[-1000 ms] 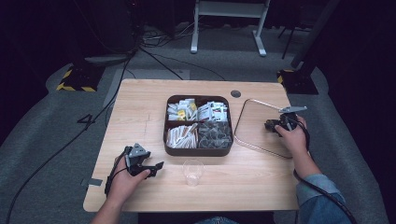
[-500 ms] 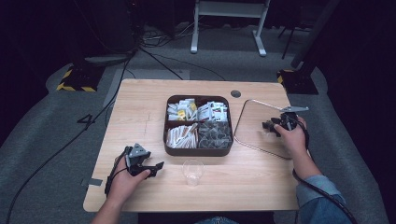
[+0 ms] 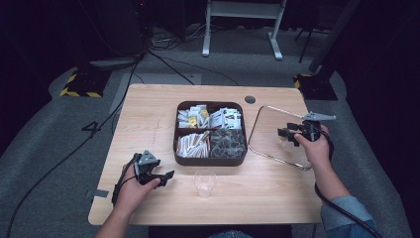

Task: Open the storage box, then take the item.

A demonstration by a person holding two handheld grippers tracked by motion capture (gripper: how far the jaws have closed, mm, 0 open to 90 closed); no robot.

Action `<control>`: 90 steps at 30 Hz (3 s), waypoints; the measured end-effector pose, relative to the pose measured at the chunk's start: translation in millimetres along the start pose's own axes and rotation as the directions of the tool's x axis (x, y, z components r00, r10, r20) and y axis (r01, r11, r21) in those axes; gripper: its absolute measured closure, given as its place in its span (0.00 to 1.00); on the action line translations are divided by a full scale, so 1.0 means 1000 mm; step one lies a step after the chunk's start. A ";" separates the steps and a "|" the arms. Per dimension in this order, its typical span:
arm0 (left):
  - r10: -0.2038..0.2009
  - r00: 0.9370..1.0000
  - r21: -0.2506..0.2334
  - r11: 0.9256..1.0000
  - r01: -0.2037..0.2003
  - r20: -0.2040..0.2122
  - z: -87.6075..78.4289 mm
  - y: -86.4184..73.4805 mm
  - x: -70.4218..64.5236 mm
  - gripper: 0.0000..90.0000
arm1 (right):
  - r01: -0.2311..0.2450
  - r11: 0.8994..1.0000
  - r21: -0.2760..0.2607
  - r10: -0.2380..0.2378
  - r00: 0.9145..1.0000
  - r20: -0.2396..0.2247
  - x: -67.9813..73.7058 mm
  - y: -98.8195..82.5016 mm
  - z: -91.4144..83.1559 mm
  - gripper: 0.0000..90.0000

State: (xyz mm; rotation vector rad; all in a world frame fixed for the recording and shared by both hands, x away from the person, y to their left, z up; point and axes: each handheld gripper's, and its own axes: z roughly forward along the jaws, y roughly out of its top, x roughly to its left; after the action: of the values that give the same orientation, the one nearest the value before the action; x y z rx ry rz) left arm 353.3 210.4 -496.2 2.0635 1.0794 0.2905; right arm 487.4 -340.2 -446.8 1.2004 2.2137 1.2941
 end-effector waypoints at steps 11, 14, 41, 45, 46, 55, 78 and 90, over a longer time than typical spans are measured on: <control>0.006 1.000 0.000 1.000 -0.006 -0.009 -0.001 0.004 0.003 0.29 | 0.126 0.992 -0.001 -0.126 0.989 -0.077 0.042 -0.011 -0.030 0.43; 0.004 1.000 0.006 1.000 -0.004 -0.007 0.000 0.003 0.004 0.29 | 0.096 0.994 -0.059 -0.102 0.989 -0.109 0.050 -0.020 -0.035 0.44; 0.007 0.999 -0.023 1.000 -0.008 -0.034 -0.013 0.004 0.000 0.30 | 0.303 0.949 0.088 -0.267 0.920 -0.289 0.101 -0.069 -0.008 0.43; 0.012 0.999 -0.036 0.999 -0.014 -0.037 -0.017 0.008 -0.001 0.29 | 0.349 0.929 0.124 -0.304 0.910 -0.282 0.105 -0.077 0.001 0.41; 0.014 0.999 -0.045 0.999 -0.016 -0.039 -0.019 0.010 -0.001 0.29 | 0.362 0.923 0.133 -0.316 0.907 -0.277 0.105 -0.079 0.003 0.41; 0.014 1.000 -0.118 0.993 -0.016 -0.014 -0.033 0.032 -0.002 0.28 | 0.365 0.924 0.116 -0.325 0.907 -0.267 0.105 -0.082 0.007 0.35; 0.170 0.973 -0.107 0.982 -0.154 0.159 0.018 0.141 -0.028 0.36 | 0.367 0.923 0.114 -0.328 0.907 -0.266 0.105 -0.082 0.006 0.35; 0.189 0.943 -0.053 0.982 -0.181 0.276 0.069 0.168 -0.054 0.55 | 0.365 0.924 0.114 -0.326 0.907 -0.265 0.105 -0.082 0.006 0.35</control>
State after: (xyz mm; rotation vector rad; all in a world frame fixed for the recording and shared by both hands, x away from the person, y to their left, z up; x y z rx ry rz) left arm 455.9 74.4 -413.8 2.1091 0.7093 0.0993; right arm 386.5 -273.6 -503.3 0.6733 2.6007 1.1815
